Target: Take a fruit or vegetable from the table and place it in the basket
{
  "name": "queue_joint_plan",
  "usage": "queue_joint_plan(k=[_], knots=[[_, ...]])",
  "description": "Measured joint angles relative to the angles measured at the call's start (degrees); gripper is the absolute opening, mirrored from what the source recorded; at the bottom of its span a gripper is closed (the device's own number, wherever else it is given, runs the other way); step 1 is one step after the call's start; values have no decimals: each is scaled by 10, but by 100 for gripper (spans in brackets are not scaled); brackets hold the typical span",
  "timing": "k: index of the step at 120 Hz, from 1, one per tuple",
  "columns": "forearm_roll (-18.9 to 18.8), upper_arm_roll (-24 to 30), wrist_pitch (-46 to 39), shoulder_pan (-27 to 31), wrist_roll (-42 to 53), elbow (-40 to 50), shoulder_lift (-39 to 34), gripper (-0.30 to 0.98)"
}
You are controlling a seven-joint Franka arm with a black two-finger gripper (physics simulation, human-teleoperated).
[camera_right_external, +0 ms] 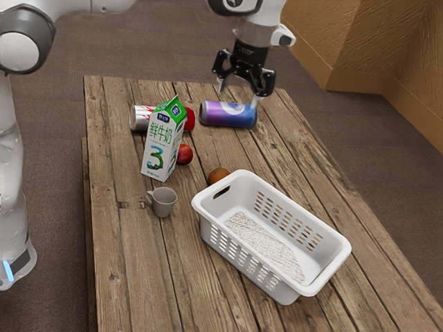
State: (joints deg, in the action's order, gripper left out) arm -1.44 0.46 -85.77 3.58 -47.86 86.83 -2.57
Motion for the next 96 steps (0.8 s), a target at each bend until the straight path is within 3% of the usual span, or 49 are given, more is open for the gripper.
queue_joint_plan(k=[22, 45, 70, 96], knots=[[12, -1, 2, 21, -226, -11, 8, 69], [26, -22, -6, 7, -396, -23, 48, 69], [68, -19, -22, 29, -506, -42, 101, 69], [79, -17, -28, 14, -588, -56, 114, 69]])
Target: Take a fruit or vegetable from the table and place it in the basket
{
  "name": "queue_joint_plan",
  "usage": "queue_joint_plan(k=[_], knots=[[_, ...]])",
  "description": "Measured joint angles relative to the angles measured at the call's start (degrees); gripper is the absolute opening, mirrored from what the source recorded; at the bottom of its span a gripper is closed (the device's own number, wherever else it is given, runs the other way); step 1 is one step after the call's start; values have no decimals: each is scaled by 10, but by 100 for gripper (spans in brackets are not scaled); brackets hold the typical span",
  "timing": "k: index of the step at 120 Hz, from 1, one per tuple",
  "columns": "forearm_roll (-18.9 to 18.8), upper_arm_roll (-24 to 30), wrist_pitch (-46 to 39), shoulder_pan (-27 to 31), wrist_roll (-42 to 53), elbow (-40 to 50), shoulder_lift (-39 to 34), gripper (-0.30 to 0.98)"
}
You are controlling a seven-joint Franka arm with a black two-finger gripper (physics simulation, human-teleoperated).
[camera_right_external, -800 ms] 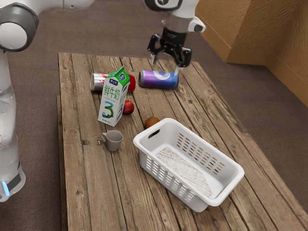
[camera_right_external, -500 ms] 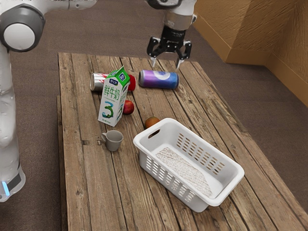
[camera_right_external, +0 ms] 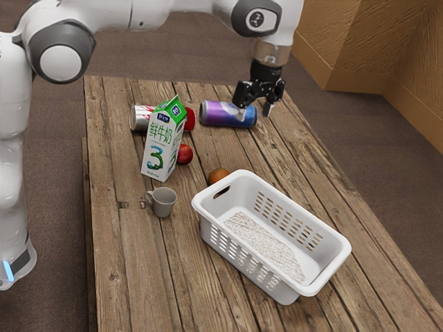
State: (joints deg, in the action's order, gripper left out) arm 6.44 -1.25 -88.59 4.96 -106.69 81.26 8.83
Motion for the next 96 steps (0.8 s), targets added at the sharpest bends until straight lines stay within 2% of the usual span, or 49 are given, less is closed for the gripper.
queue_joint_plan(k=[25, 37, 46, 60, 96], knots=[[0, -2, -7, 5, -56, 4, 28, 69], [0, -3, -30, 5, -76, 58, 12, 69], [0, 3, -72, 5, -89, 165, -42, 69], [0, 11, -130, -2, -107, 255, -90, 69], [3, 19, -208, -15, -138, 323, -125, 69]])
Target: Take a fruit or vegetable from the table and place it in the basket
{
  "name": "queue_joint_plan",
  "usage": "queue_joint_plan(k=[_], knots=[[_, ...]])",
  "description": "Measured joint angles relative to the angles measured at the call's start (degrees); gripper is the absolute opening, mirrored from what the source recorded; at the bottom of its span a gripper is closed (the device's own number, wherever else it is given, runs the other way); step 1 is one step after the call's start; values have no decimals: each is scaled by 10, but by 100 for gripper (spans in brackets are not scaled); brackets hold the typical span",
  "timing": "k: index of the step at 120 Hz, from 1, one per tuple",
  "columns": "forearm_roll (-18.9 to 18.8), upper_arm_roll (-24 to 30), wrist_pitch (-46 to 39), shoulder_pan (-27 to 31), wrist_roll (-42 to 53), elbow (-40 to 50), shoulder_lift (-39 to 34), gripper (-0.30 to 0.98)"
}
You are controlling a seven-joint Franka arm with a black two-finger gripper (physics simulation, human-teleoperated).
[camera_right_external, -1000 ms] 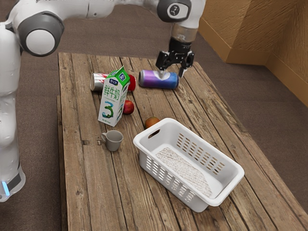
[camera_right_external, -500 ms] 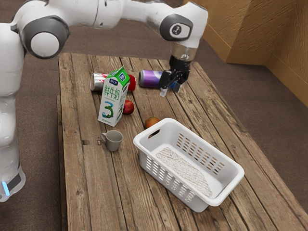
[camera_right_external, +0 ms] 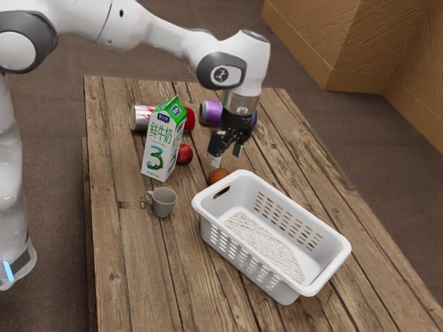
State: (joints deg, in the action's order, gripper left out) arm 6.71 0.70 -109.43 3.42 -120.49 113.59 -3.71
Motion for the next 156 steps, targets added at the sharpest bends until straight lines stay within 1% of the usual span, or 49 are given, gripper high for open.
queue_joint_plan(k=[29, 47, 62, 107, 141, 156], knots=[[0, 0, -22, 14, -7, 3, 8, 69], [-5, -1, -36, 12, 14, 5, 25, 69], [-6, -1, -45, 13, 37, 15, 23, 69], [-2, -3, -68, 32, 96, 33, 36, 69], [0, 0, -91, 50, 121, 44, 26, 69], [1, 0, -98, 49, 129, 41, 29, 69]])
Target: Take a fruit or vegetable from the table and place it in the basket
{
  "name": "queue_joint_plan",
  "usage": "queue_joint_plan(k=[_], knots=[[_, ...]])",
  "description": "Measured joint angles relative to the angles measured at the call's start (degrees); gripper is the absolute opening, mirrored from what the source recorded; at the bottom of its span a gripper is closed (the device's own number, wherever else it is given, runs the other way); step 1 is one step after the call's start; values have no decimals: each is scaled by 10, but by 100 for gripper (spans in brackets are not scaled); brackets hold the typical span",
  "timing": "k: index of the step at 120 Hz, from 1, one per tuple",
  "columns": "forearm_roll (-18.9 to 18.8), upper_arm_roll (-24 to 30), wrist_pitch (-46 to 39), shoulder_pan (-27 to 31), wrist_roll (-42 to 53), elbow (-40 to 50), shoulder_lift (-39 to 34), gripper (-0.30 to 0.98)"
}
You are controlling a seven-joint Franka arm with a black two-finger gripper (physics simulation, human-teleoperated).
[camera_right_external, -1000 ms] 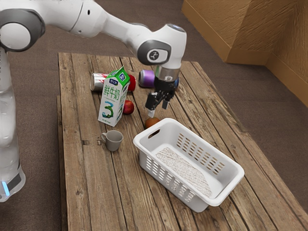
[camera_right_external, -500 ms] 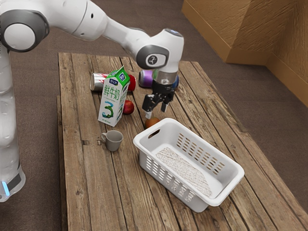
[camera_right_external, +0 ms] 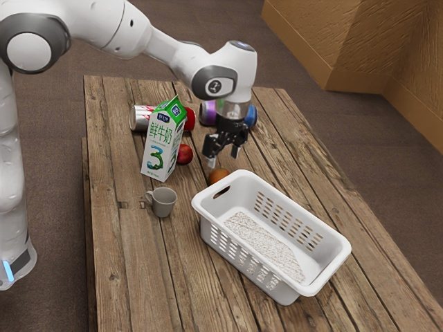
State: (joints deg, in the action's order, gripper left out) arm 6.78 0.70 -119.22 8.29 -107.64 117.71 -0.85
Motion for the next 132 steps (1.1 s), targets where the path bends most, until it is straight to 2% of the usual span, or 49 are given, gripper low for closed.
queue_joint_plan(k=[75, 132], knots=[[23, -1, -27, -80, 20, 8, -10, 69], [25, -1, -32, -23, 26, 10, -9, 69]])
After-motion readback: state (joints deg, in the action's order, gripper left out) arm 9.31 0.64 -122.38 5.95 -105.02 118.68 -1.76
